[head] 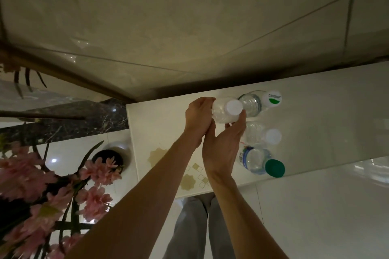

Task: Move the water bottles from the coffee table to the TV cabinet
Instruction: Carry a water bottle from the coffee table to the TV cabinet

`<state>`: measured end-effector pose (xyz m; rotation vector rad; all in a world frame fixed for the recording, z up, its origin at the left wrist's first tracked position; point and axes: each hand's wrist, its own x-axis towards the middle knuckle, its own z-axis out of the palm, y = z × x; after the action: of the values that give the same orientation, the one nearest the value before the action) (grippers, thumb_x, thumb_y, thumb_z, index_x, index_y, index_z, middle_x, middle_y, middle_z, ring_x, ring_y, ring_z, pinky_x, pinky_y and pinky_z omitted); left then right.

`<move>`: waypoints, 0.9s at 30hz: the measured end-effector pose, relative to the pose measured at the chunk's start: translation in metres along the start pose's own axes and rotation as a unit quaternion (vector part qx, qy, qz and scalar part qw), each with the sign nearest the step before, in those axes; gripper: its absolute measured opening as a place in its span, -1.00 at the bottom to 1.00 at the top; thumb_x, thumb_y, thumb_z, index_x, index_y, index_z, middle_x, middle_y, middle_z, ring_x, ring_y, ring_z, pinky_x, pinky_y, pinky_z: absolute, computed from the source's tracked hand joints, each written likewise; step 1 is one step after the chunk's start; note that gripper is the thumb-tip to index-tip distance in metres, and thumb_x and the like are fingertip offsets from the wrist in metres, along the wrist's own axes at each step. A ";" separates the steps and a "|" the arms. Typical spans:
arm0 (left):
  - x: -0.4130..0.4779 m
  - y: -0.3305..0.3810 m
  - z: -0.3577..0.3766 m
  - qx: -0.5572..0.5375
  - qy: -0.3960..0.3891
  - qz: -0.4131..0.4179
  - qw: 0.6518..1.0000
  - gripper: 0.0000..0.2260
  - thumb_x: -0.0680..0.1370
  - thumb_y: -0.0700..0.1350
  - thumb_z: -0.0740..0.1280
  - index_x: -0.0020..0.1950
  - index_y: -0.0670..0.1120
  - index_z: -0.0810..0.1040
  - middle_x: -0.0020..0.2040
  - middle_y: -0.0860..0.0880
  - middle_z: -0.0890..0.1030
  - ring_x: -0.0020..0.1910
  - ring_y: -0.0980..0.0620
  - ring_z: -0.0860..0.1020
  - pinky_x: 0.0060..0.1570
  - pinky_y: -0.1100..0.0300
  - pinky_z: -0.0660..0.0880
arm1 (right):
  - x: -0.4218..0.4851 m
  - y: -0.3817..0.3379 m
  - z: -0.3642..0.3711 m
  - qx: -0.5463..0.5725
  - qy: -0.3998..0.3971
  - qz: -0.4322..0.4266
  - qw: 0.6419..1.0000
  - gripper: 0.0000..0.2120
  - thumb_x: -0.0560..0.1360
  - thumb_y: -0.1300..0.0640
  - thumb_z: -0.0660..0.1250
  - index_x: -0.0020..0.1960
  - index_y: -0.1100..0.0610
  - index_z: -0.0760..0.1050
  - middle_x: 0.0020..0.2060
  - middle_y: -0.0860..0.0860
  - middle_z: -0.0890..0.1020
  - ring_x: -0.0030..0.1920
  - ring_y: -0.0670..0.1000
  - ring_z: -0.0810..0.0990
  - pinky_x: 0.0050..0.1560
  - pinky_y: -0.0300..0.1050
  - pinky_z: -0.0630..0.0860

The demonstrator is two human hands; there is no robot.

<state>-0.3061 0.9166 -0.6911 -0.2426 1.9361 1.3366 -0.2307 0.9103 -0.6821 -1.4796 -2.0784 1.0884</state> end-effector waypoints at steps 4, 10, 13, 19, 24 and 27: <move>-0.001 0.003 0.001 -0.016 0.011 -0.008 1.000 -0.82 0.66 -0.08 0.17 0.05 -0.02 0.57 0.06 -0.04 0.63 0.09 -0.04 0.58 0.18 0.04 0.55 | 0.002 -0.002 -0.003 -0.037 -0.016 -0.001 0.999 -0.31 0.55 0.07 0.36 0.54 0.19 0.09 0.48 0.13 0.32 0.44 0.19 0.38 0.36 0.21 0.39; -0.010 0.007 0.000 0.008 0.021 -0.009 1.000 -0.81 0.66 -0.08 0.16 0.03 -0.04 0.57 0.10 -0.10 0.65 0.09 -0.05 0.59 0.20 0.01 0.54 | 0.001 -0.013 -0.015 -0.069 -0.059 0.027 0.996 -0.33 0.57 0.12 0.32 0.55 0.20 0.05 0.51 0.09 0.26 0.46 0.14 0.34 0.40 0.06 0.31; -0.019 0.016 -0.005 0.005 0.019 -0.019 1.000 -0.78 0.65 -0.09 0.16 0.04 -0.09 0.59 0.08 -0.12 0.65 0.09 -0.07 0.60 0.20 -0.02 0.56 | -0.004 -0.022 -0.026 -0.083 -0.072 0.023 0.994 -0.34 0.57 0.10 0.31 0.55 0.19 0.06 0.50 0.08 0.30 0.41 0.12 0.41 0.36 -0.02 0.35; -0.056 0.052 -0.032 0.022 0.034 -0.042 0.998 -0.76 0.63 -0.10 0.23 0.11 -0.19 0.63 0.05 -0.15 0.66 0.04 -0.10 0.63 0.11 0.00 0.61 | -0.013 -0.060 -0.072 -0.092 -0.149 0.049 0.983 -0.33 0.58 0.10 0.29 0.56 0.16 0.02 0.48 0.04 0.31 0.35 0.07 0.44 0.23 -0.30 0.28; -0.111 0.105 -0.064 0.093 -0.006 -0.036 0.995 -0.81 0.58 -0.18 0.28 0.03 -0.26 0.63 -0.11 -0.19 0.67 -0.15 -0.10 0.62 0.00 -0.01 0.61 | -0.019 -0.099 -0.141 -0.107 -0.211 0.024 0.971 -0.44 0.56 0.11 0.29 0.50 0.12 0.17 0.41 0.06 0.39 0.34 0.10 0.47 0.30 -0.07 0.43; -0.151 0.139 -0.079 0.211 -0.050 0.017 0.976 -0.81 0.61 -0.18 0.25 0.05 -0.24 0.60 -0.11 -0.19 0.66 -0.17 -0.08 0.60 -0.03 0.01 0.59 | -0.015 -0.118 -0.189 -0.127 -0.233 -0.003 0.964 -0.55 0.55 0.13 0.30 0.41 0.13 0.31 0.29 0.05 0.50 0.23 0.06 0.55 0.20 -0.11 0.49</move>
<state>-0.3135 0.8707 -0.4763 0.0656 2.0875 0.9074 -0.1717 0.9496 -0.4704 -1.4265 -2.6276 1.3083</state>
